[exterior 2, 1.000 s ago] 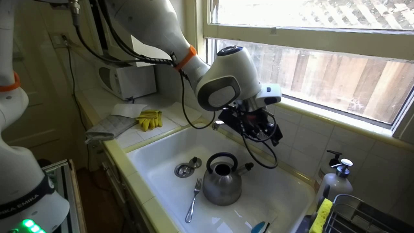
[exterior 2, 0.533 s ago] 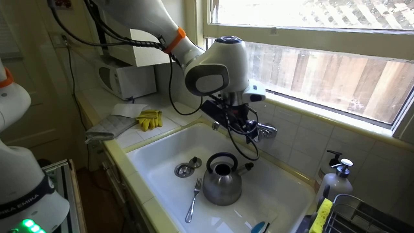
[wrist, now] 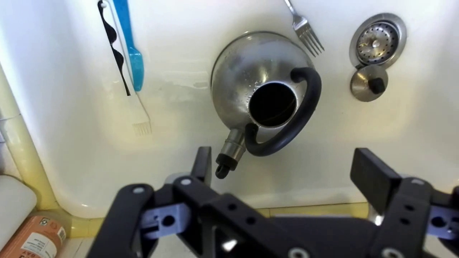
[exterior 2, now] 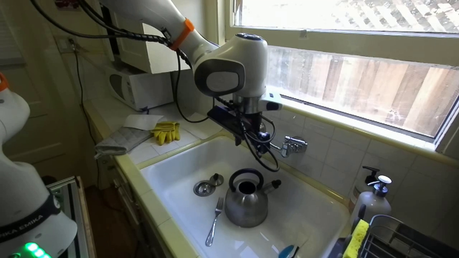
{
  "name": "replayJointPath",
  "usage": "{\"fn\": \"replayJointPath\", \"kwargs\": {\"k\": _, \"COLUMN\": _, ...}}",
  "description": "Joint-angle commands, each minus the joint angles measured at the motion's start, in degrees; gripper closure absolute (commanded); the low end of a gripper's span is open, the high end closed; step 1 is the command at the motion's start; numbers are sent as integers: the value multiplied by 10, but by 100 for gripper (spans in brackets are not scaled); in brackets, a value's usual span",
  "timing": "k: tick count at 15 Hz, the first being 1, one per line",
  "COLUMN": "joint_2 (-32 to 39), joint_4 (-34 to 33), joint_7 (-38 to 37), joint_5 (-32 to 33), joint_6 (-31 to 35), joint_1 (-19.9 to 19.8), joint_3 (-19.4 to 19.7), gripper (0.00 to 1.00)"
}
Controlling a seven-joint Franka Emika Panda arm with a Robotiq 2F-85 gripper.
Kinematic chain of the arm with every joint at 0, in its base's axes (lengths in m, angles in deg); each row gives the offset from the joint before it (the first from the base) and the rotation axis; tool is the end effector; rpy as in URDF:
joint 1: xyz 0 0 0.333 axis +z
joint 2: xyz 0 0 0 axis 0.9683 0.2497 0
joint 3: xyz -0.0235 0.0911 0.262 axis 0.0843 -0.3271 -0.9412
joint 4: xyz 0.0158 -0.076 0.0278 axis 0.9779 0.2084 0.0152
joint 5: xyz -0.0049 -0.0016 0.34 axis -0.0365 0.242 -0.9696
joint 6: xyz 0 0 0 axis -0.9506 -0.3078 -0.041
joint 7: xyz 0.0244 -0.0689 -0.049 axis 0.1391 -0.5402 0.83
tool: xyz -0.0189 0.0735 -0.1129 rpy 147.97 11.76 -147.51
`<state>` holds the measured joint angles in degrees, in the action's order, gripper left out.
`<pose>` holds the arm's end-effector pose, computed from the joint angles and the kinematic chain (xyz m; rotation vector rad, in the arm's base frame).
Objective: Move the tea pot lid slightly to the left, place the teapot under the faucet nozzle and open the faucet then close it after the water runs a bit
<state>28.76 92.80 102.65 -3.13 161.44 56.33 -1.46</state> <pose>0.4849 -0.1770 0.2905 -3.0836 -0.0707 -0.2117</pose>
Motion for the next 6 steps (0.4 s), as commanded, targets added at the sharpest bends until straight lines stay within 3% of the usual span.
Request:
{"fn": "replayJointPath", "kwargs": {"k": 1, "joint_2": -42, "joint_4": 55, "joint_7": 25, "joint_5": 13, "joint_6": 5, "joint_1": 34, "joint_3": 17, "gripper": 0}}
{"fn": "replayJointPath", "kwargs": {"k": 4, "joint_2": -60, "joint_4": 88, "joint_7": 37, "joint_5": 14, "joint_6": 29, "joint_1": 55, "joint_3": 18, "gripper": 0}}
{"fn": "replayJointPath", "kwargs": {"k": 5, "joint_2": -32, "joint_4": 48, "joint_7": 24, "joint_5": 5, "joint_6": 5, "joint_1": 55, "joint_3": 25, "gripper": 0}}
{"fn": "replayJointPath", "kwargs": {"k": 6, "joint_2": -38, "joint_4": 58, "joint_7": 26, "joint_5": 6, "joint_6": 10, "joint_1": 61, "joint_3": 24, "gripper": 0}}
